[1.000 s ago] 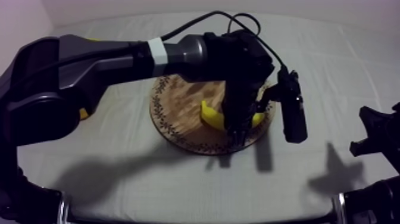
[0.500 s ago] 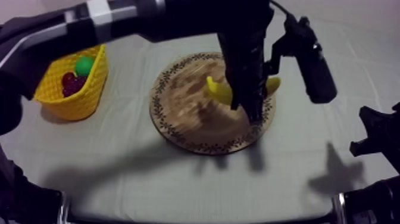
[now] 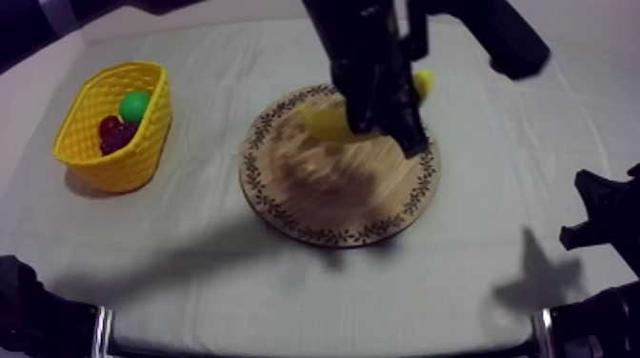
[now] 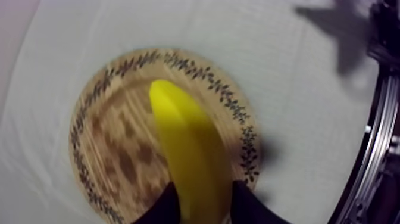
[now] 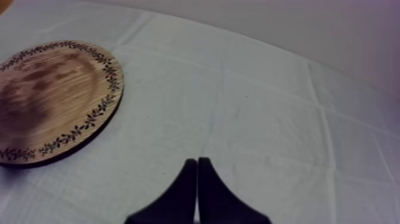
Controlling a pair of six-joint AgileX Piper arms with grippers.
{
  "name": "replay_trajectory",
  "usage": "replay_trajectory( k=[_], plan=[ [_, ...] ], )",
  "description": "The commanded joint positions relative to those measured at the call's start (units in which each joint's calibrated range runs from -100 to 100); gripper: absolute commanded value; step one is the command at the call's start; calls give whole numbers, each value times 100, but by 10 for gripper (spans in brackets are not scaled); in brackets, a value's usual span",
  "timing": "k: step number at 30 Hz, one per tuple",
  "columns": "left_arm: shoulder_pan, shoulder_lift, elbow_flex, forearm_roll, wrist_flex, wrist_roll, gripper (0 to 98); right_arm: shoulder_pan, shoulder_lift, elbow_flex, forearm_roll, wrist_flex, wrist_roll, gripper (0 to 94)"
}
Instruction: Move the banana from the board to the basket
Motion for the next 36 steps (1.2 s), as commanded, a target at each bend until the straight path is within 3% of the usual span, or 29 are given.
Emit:
replay_trajectory(
  k=[1, 7, 17, 36],
  plan=[
    [-154, -89, 184, 26, -1, 383, 239, 2, 0, 1, 0, 3, 2, 3],
    [-635, -307, 447, 176, 2, 914, 239, 2, 0, 1, 0, 3, 2, 3],
    [-1630, -767, 900, 483, 10, 1528, 245, 2, 0, 1, 0, 3, 2, 3],
    [-3274, -1515, 1996, 616, 114, 1935, 249, 2, 0, 1, 0, 3, 2, 3]
  ],
)
